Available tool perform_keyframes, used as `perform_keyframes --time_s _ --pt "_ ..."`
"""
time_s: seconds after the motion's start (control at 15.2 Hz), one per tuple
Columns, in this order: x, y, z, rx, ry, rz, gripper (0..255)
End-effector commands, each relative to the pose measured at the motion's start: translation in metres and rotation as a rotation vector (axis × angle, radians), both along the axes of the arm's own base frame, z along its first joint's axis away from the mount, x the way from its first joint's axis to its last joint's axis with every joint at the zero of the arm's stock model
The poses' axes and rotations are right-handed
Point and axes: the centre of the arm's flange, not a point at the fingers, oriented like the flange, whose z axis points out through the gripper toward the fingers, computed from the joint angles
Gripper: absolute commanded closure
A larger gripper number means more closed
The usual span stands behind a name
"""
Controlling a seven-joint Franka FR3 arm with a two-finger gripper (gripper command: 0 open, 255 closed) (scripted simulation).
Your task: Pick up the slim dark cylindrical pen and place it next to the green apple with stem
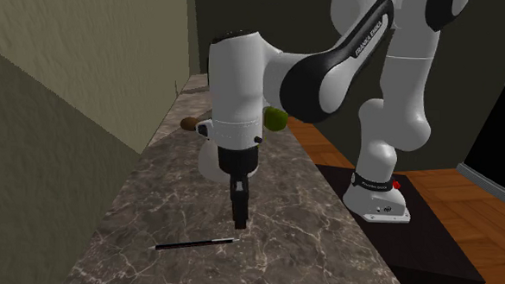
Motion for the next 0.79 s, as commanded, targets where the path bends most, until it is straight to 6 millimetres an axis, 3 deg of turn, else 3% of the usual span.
perform_keyframes --time_s 0.0,0.53,0.73 --pt "0.004 0.022 -0.012 0.004 0.002 0.014 0" --pt "0.003 0.025 -0.052 0.004 0.003 0.014 0" --pt "0.003 0.025 -0.052 0.004 0.003 0.014 0"
